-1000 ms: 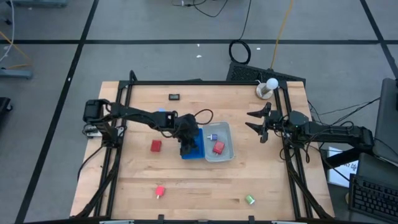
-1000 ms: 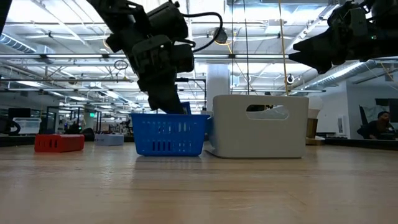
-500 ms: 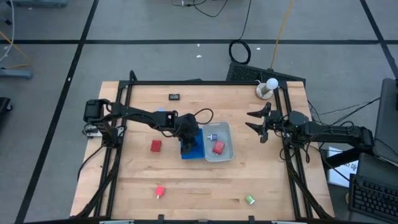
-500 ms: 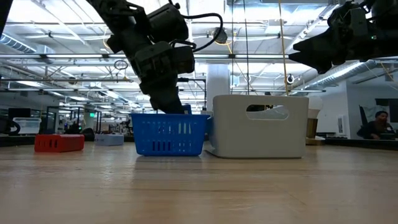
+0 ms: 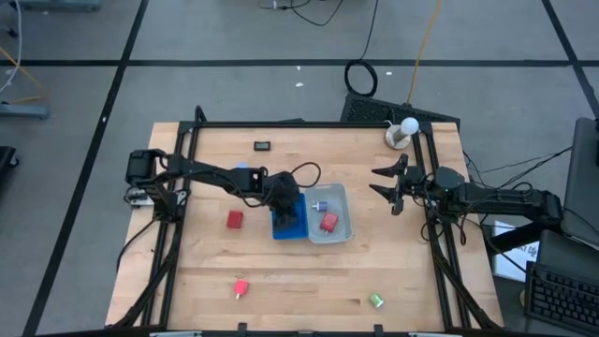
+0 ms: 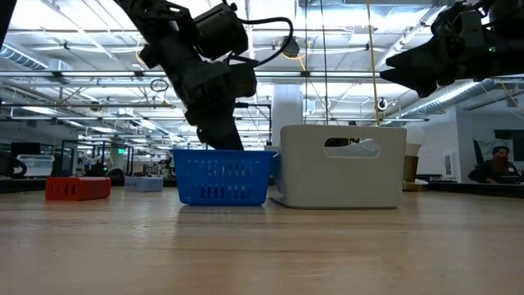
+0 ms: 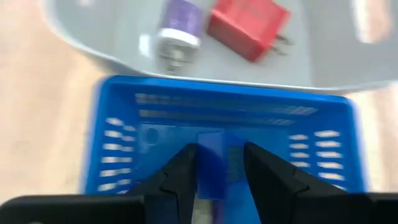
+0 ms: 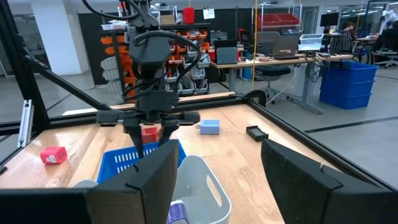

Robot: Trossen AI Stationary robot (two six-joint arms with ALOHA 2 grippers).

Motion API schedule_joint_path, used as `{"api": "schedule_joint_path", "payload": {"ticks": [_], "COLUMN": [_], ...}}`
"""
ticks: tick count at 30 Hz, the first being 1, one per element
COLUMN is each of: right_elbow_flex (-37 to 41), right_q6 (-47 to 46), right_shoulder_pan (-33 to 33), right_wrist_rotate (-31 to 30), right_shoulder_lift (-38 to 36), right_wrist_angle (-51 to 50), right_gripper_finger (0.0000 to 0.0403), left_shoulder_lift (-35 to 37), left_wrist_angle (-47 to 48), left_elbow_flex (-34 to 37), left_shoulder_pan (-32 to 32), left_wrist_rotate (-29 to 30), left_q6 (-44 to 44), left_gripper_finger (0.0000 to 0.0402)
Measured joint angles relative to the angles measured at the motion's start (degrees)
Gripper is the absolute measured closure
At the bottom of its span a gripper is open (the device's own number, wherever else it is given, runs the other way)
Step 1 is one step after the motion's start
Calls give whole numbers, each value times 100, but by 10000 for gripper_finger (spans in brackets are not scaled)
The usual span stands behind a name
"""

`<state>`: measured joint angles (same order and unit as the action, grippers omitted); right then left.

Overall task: Pick & Place Office items
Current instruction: Put the blue digital timer into the blue bin, then put the green charger adapter into the gray bin

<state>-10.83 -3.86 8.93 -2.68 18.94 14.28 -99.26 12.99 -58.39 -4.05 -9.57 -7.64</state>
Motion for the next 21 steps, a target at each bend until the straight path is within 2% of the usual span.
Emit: {"api": "schedule_joint_path", "payload": {"ticks": [7, 15, 21], "right_elbow_flex": [0, 0, -2], "right_q6": [0, 0, 0], "right_shoulder_pan": [0, 0, -1], "right_wrist_rotate": [0, 0, -1], "right_shoulder_lift": [0, -1, -1], "right_wrist_angle": [-1, -4, -50], "right_gripper_finger": [181, 181, 181], "left_shoulder_lift": [0, 109, 784], "left_wrist_angle": [-1, -52, 184], "left_elbow_flex": [0, 2, 2], "left_shoulder_pan": [-13, -21, -26], "left_wrist_rotate": [966, 962, 960], "left_q6": [-6, -15, -66], "left_gripper_finger": [257, 256, 256]}}
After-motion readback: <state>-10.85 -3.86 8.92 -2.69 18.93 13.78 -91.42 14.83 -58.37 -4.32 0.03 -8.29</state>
